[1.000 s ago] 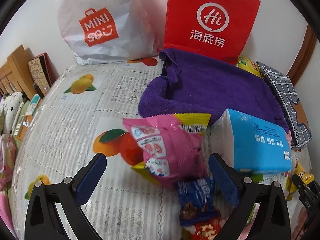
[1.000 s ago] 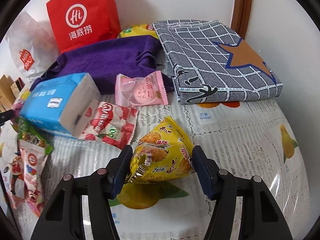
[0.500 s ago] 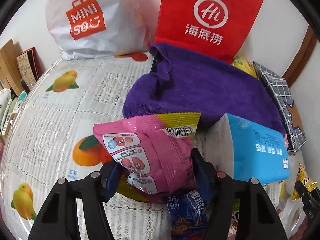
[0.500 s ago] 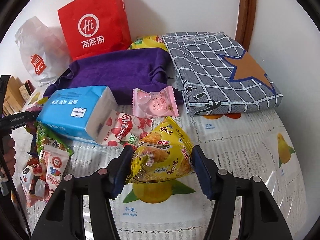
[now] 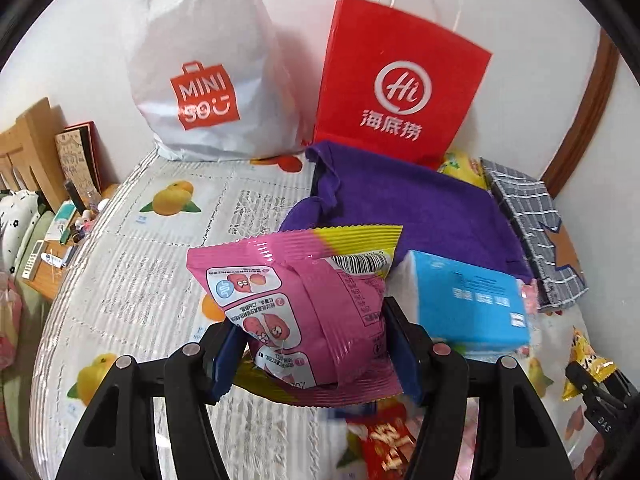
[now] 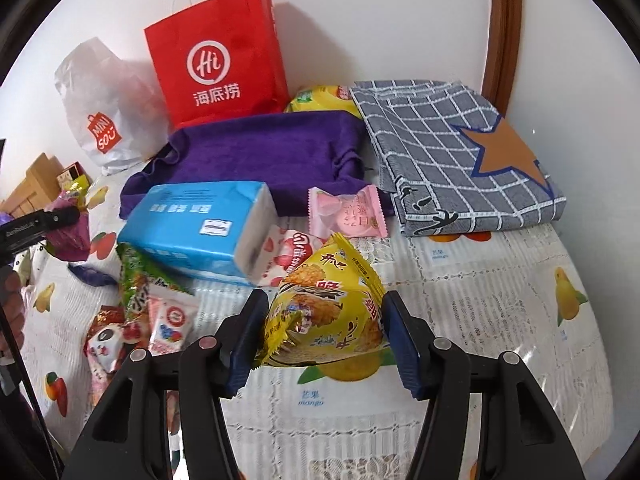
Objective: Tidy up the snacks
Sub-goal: 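Carry the pink bag with the left tool while the right tool carries the yellow bag toward the purple towel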
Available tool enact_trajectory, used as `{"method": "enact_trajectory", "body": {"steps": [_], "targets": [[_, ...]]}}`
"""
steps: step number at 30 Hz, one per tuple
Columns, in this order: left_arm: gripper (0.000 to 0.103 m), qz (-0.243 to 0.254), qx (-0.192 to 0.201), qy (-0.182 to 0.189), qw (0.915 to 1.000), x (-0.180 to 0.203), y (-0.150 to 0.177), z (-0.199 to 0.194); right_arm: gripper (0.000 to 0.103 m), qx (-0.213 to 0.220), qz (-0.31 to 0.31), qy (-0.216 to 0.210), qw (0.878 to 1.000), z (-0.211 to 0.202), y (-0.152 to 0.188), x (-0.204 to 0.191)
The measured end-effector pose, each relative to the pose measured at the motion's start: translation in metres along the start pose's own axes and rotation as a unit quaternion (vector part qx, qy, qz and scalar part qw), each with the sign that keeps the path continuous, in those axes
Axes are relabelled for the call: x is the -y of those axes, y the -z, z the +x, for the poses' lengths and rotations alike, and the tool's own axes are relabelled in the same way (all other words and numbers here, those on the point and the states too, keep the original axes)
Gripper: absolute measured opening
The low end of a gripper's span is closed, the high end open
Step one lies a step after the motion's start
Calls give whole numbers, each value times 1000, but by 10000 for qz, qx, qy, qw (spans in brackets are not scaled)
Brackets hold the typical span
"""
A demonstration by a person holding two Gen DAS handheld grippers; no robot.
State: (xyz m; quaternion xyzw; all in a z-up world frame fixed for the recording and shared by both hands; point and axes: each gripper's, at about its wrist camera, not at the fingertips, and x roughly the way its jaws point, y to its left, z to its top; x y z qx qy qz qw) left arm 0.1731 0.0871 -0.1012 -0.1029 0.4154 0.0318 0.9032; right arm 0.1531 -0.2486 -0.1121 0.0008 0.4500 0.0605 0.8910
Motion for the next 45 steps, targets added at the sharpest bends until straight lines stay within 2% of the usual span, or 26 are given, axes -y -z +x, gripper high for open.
{"method": "enact_trajectory", "body": {"steps": [11, 18, 31, 45], "targets": [[62, 161, 16, 522, 9985, 27, 12, -36, 58, 315, -145, -102, 9993, -36, -14, -26], [62, 293, 50, 684, 9972, 41, 8, -46, 56, 436, -229, -241, 9985, -45, -27, -39], [62, 521, 179, 802, 9953, 58, -22, -48, 55, 678, -203, -243, 9972, -45, -65, -48], [62, 698, 325, 632, 9950, 68, -70, -27, 55, 869, -283, -232, 9955, -21, -125, -50]]}}
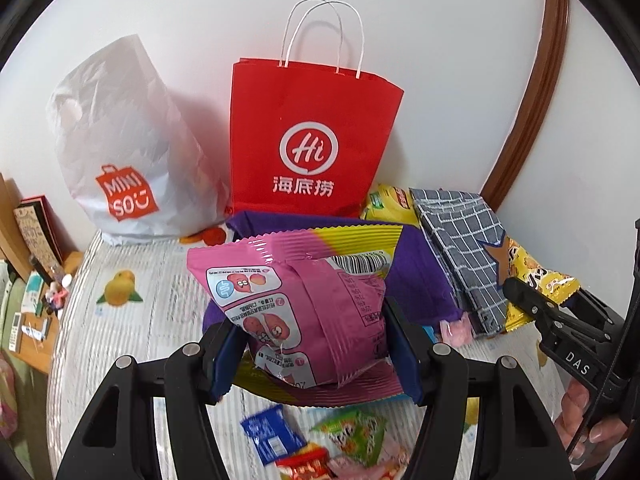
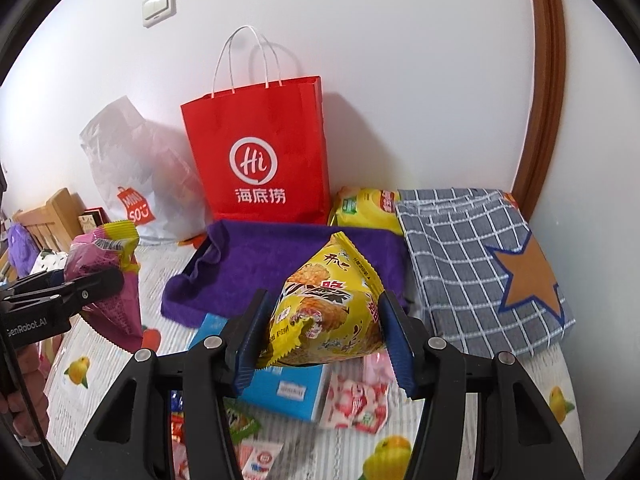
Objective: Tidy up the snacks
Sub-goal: 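Carry the pink bag with the left tool while the right tool carries the yellow bag toward the purple towel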
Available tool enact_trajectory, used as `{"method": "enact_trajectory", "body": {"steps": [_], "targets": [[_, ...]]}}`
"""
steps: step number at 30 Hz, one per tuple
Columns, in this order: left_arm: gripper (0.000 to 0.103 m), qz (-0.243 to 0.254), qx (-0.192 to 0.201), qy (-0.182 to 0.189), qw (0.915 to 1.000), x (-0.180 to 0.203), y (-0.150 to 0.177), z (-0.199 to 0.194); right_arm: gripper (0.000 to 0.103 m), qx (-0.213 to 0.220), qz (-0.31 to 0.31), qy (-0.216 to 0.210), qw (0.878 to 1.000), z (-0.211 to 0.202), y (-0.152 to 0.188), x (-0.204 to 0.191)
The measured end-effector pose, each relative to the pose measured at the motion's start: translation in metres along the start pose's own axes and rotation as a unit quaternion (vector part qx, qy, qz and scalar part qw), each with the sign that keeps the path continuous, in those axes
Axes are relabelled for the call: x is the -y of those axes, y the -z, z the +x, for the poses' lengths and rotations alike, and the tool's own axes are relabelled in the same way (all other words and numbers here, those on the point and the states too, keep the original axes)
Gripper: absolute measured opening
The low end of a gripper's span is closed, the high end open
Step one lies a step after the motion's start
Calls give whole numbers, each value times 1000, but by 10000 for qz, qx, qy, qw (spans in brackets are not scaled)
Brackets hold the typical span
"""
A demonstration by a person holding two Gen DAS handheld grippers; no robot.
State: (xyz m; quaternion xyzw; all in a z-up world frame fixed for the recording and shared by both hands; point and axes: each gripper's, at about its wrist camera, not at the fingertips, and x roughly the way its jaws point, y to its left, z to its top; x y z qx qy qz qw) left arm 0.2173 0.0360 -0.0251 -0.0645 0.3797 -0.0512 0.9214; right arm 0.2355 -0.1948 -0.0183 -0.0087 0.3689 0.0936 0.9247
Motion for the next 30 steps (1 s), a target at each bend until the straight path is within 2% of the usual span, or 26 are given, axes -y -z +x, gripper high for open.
{"method": "enact_trajectory", "body": {"steps": [10, 23, 26, 30], "targets": [[62, 36, -26, -177, 9998, -7, -34, 33, 54, 159, -118, -64, 9998, 34, -44, 3], [62, -11, -208, -212, 9996, -20, -73, 95, 54, 122, 92, -38, 9999, 96, -84, 20], [62, -30, -304, -198, 9993, -22, -76, 114, 54, 39, 130, -96, 9999, 115, -85, 24], [62, -26, -466, -172, 9988, -25, -75, 145, 54, -321, 81, -25, 9994, 150, -75, 27]]}}
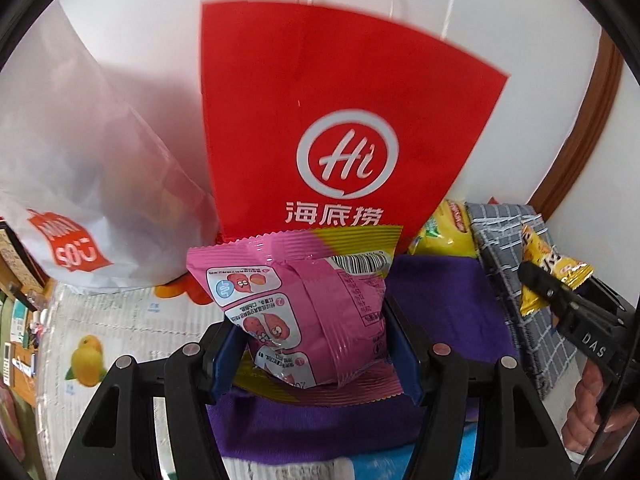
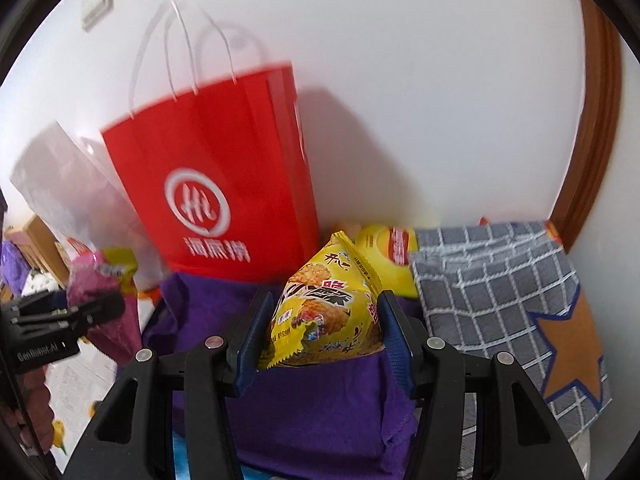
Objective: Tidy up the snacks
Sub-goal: 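Carry the pink bag with the left tool while the right tool carries the yellow bag toward the purple towel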
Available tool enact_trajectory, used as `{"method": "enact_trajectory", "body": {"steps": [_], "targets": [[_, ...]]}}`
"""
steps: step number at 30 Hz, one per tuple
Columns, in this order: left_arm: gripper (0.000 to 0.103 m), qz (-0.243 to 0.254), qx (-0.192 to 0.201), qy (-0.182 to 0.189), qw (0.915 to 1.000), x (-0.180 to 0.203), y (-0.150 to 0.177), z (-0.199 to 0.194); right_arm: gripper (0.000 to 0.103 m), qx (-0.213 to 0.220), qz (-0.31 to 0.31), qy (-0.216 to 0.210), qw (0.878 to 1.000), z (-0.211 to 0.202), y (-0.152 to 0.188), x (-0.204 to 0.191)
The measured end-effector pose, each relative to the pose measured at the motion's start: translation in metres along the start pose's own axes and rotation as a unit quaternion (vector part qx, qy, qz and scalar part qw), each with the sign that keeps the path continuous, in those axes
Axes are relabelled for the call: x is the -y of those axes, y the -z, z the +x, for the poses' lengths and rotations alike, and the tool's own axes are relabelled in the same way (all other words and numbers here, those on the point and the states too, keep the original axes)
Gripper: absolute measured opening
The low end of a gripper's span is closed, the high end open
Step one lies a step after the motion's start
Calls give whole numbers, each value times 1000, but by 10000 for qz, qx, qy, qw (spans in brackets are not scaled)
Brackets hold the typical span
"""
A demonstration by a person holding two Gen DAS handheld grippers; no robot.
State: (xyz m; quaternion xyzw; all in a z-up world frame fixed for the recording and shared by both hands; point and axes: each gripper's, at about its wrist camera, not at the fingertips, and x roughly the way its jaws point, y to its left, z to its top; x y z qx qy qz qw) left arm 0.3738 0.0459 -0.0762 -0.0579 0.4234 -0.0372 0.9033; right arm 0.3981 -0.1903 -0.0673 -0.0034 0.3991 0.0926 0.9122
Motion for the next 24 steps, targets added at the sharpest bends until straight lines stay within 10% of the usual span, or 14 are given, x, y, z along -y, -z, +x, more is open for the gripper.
{"method": "enact_trajectory", "body": {"steps": [24], "targets": [[62, -11, -963, 26, 9953, -13, 20, 80, 54, -1162, -346, 183, 9925, 88, 34, 1]]}}
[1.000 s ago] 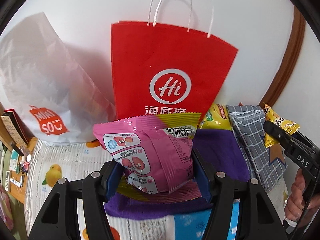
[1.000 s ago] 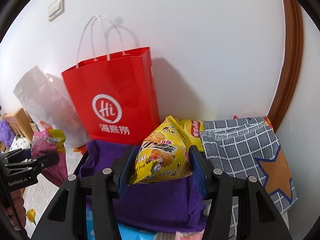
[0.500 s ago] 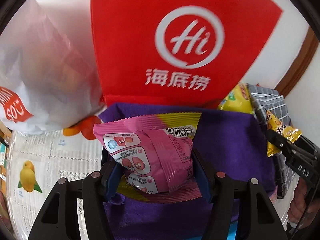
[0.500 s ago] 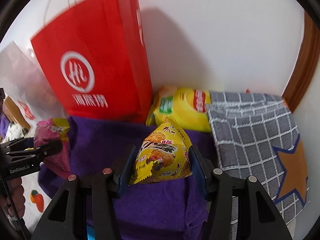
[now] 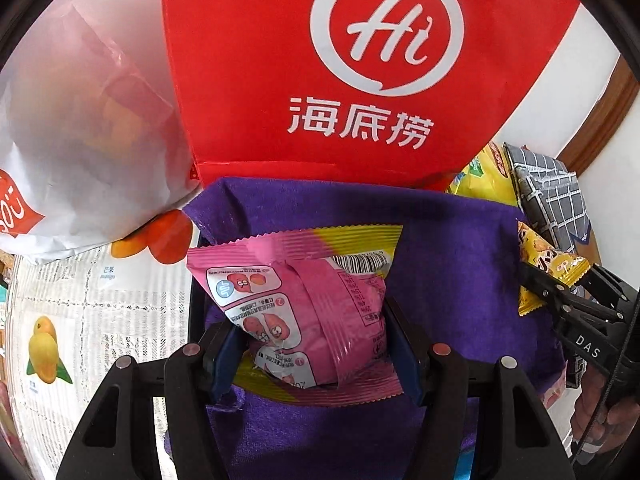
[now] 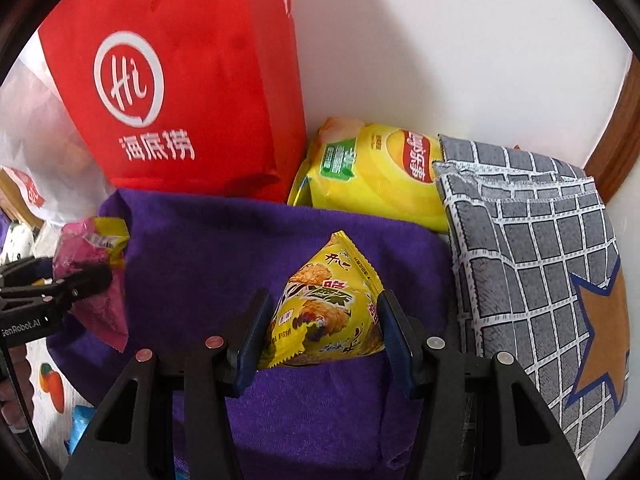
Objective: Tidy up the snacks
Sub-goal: 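Carry the pink bag with the left tool while the right tool carries the yellow bag toward the purple towel, then open the left tool on the purple towel while the right tool releases the yellow bag there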
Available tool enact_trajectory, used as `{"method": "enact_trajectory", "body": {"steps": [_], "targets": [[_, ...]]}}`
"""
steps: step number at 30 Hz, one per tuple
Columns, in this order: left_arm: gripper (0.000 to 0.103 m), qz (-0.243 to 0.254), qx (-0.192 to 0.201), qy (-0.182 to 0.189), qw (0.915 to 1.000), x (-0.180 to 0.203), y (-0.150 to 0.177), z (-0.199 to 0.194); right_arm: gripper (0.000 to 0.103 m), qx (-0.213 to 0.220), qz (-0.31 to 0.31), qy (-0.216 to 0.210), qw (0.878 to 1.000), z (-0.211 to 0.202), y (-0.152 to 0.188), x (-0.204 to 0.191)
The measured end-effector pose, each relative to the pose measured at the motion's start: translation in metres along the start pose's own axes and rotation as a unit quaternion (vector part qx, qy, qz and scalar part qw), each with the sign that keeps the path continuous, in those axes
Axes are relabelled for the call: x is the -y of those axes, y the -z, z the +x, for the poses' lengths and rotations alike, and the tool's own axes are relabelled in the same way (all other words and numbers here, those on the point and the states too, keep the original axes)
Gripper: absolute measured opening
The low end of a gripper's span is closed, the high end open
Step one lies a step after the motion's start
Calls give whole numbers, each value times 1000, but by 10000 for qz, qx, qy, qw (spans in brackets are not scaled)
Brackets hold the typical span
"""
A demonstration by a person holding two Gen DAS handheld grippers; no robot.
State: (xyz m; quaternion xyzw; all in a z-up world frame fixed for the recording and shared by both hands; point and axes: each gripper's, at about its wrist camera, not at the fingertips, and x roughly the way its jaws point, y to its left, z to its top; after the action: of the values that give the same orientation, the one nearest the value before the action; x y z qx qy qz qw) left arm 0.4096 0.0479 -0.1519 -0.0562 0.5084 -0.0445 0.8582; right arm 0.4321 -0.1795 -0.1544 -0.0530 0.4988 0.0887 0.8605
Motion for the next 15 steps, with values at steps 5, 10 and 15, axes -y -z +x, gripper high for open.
{"method": "enact_trajectory", "body": {"steps": [5, 10, 15], "targets": [[62, 69, -67, 3, 10000, 7, -1, 8, 54, -75, -45, -19, 10000, 3, 1, -2], [63, 86, -176, -4, 9998, 9, -1, 12, 54, -182, -90, -4, 9998, 8, 2, -3], [63, 92, -227, -21, 9997, 10, -3, 14, 54, -282, -141, 31, 9995, 13, 4, -5]]}}
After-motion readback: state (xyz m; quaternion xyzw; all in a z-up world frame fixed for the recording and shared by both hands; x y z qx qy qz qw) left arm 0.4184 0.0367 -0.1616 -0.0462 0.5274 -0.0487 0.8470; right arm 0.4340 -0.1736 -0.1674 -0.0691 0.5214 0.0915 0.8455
